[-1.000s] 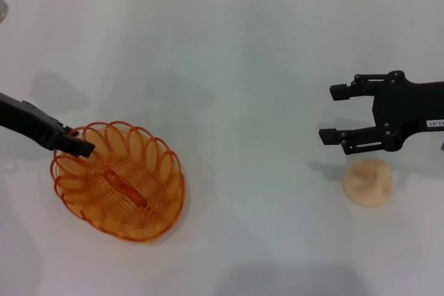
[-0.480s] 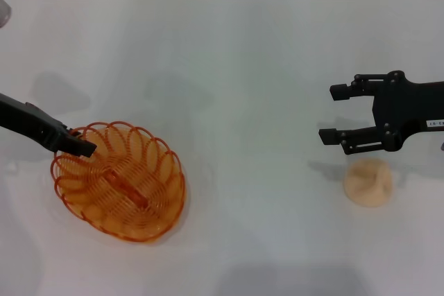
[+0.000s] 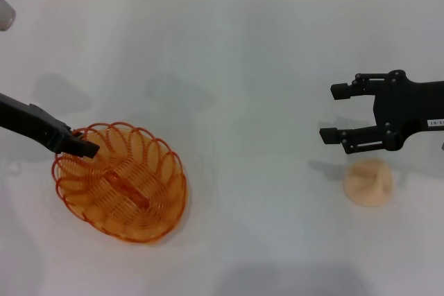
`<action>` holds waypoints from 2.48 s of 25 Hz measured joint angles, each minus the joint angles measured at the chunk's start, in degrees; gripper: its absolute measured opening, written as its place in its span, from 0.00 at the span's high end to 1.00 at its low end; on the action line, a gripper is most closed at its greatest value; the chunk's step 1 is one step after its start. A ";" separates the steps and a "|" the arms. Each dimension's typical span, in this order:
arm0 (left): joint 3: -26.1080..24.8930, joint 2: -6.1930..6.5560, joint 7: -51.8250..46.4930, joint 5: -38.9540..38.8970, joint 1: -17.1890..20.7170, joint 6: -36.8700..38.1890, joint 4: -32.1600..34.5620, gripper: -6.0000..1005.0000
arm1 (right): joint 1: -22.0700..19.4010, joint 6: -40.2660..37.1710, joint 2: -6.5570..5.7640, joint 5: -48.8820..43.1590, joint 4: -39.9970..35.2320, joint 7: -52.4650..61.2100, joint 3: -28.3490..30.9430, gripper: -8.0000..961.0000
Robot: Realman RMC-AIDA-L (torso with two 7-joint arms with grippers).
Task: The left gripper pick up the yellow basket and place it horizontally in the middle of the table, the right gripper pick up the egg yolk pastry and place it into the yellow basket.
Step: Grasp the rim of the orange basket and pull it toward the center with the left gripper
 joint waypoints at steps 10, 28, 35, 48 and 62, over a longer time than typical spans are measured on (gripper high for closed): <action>0.08 -0.07 -0.20 0.44 0.03 -1.63 -0.06 0.74 | 0.07 0.00 0.00 0.00 0.14 -0.08 0.21 0.17; 0.41 -0.05 0.02 0.38 0.00 -2.83 -1.03 0.87 | 0.18 0.00 0.00 0.00 -0.37 0.24 -0.12 0.17; 0.31 0.13 0.02 0.01 0.00 -2.99 -0.72 0.90 | 0.17 0.00 0.00 0.00 -0.33 0.15 0.03 0.17; -0.35 -0.26 -3.06 -4.52 -1.03 -1.74 -0.25 0.91 | 0.30 0.16 0.00 0.57 0.17 -0.04 0.31 0.17; 0.75 0.11 -20.71 -8.03 -3.92 2.37 2.00 0.92 | 0.44 0.65 0.00 1.05 0.17 -0.08 0.32 0.17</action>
